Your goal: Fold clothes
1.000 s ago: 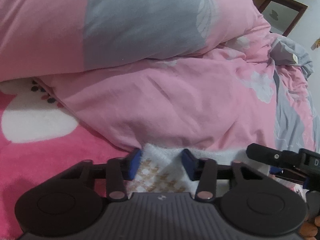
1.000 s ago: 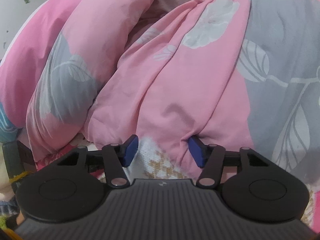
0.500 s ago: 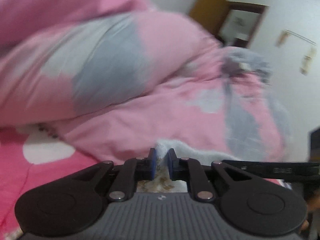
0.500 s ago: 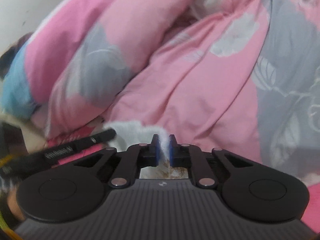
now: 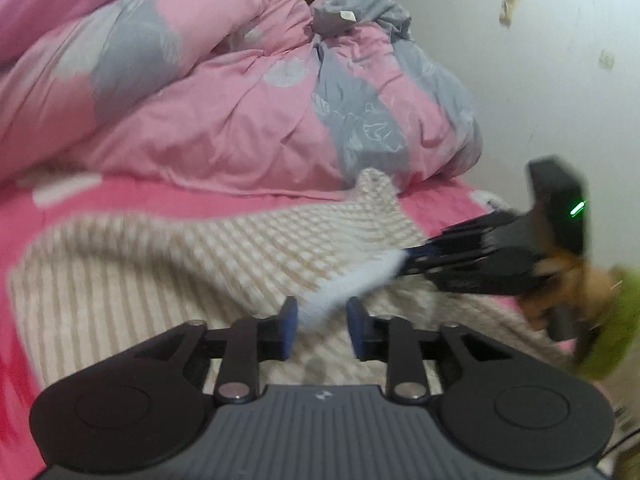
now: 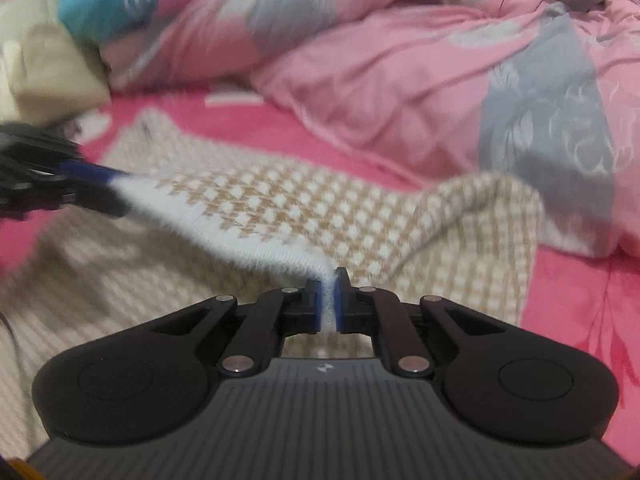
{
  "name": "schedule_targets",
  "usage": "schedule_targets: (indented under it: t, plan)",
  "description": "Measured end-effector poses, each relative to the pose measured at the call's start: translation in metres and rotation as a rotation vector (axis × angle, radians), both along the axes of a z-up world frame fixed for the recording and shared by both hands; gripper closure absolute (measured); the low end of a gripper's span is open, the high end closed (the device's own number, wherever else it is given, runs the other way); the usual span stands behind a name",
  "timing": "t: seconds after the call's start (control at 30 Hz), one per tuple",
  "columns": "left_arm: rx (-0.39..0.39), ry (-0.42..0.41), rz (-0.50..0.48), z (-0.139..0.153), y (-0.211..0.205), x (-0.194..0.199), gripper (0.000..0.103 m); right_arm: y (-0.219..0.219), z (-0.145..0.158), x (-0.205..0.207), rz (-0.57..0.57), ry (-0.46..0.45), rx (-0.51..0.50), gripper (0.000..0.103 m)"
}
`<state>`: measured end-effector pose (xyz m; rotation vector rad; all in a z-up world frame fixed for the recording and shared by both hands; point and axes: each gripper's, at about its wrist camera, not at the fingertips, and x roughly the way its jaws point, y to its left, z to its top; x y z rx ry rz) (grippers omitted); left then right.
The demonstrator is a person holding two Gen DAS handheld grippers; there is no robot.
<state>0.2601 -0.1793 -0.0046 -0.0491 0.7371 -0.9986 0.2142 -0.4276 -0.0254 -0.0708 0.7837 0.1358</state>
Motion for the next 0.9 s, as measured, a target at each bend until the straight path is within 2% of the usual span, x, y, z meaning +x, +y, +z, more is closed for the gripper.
schedule_targets:
  t: [0.07,0.13,0.23,0.3,0.4,0.47,0.53,0.6,0.7,0.77,0.8,0.83,0.87,0.9]
  plan:
    - [-0.09,0.041,0.01,0.005,0.018,-0.004,0.065,0.001,-0.007,-0.005,-0.005,-0.022,-0.005,0.098]
    - [-0.171,0.047,0.051,0.013,0.033,-0.001,0.05,-0.004,-0.005,-0.009,-0.012,-0.037,0.022,0.098]
    - [-0.214,0.07,0.162,0.016,0.037,0.017,0.048,-0.012,0.002,-0.018,-0.009,-0.034,0.066,0.093]
    - [-0.207,0.136,0.23,0.011,0.03,0.037,0.048,-0.019,0.009,-0.024,-0.013,-0.032,0.108,0.088]
    - [-0.166,0.238,0.32,-0.004,0.02,0.063,0.05,-0.045,0.023,-0.036,-0.087,-0.086,0.286,0.075]
    - [-0.177,0.319,0.321,-0.016,0.016,0.076,0.05,-0.07,0.023,-0.033,-0.174,-0.105,0.475,0.071]
    - [-0.192,0.397,0.297,-0.028,0.013,0.081,0.05,-0.091,0.012,-0.021,-0.263,-0.075,0.682,0.067]
    - [-0.206,0.449,0.268,-0.041,0.011,0.083,0.049,-0.102,-0.006,-0.004,-0.335,-0.011,0.835,0.058]
    - [-0.196,0.462,0.241,-0.054,0.008,0.083,0.05,-0.105,-0.028,0.012,-0.385,0.059,0.95,0.056]
    - [-0.189,0.419,0.232,-0.059,0.005,0.083,0.066,-0.101,-0.034,0.015,-0.377,0.063,0.983,0.057]
    - [-0.186,0.389,0.231,-0.06,0.004,0.083,0.078,-0.099,-0.035,0.015,-0.363,0.054,0.984,0.065]
    - [-0.184,0.366,0.236,-0.061,0.004,0.085,0.081,-0.096,-0.034,0.014,-0.352,0.044,0.959,0.073]
    - [-0.193,0.354,0.24,-0.061,0.003,0.087,0.082,-0.093,-0.033,0.015,-0.352,0.039,0.923,0.095]
    - [-0.201,0.341,0.244,-0.062,0.002,0.089,0.085,-0.093,-0.033,0.016,-0.356,0.031,0.898,0.097]
